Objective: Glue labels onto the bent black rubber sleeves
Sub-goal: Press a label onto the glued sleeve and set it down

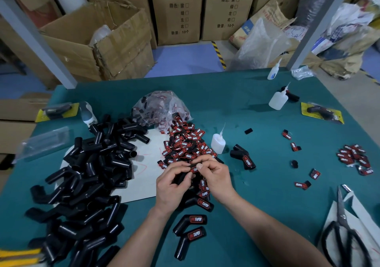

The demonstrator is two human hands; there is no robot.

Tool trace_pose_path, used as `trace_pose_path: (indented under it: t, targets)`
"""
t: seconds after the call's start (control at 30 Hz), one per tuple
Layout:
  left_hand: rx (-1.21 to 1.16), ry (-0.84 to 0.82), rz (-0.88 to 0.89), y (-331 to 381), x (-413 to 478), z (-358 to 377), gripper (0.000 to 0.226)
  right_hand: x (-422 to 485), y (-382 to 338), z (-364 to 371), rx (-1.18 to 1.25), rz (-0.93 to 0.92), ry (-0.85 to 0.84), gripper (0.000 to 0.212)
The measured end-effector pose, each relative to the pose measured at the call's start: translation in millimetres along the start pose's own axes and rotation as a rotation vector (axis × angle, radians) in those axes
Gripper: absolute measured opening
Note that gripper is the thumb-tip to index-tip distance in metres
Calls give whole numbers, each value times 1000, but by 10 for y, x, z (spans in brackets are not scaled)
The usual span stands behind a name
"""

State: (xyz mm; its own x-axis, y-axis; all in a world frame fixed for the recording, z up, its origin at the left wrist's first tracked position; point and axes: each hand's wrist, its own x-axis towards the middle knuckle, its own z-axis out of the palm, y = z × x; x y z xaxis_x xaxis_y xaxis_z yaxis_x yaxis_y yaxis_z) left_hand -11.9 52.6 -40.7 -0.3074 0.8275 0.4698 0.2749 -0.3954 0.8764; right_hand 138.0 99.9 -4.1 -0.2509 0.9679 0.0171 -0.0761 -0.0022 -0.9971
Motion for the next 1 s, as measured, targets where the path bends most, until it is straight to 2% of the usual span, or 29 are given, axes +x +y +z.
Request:
trace_pose_path:
  t: [0.3, 0.47, 0.63, 0.77, 1.0]
  targets:
    - [53, -31, -10, 47, -3, 4, 13, 3, 6, 25, -11, -33, 42, 31]
    - [221, -198, 140, 145, 3, -11, 23, -15, -4, 18, 3, -45, 28, 26]
    - [274, -164, 120, 173, 18, -18, 23, 2, -1, -8, 39, -2, -17, 28]
    - [286, -143, 87, 188, 22, -33, 22, 4, 20, -23, 39, -11, 19, 18]
    - [329, -240, 139, 208, 28, -11, 26, 19, 54, -8, -22, -51, 48, 15]
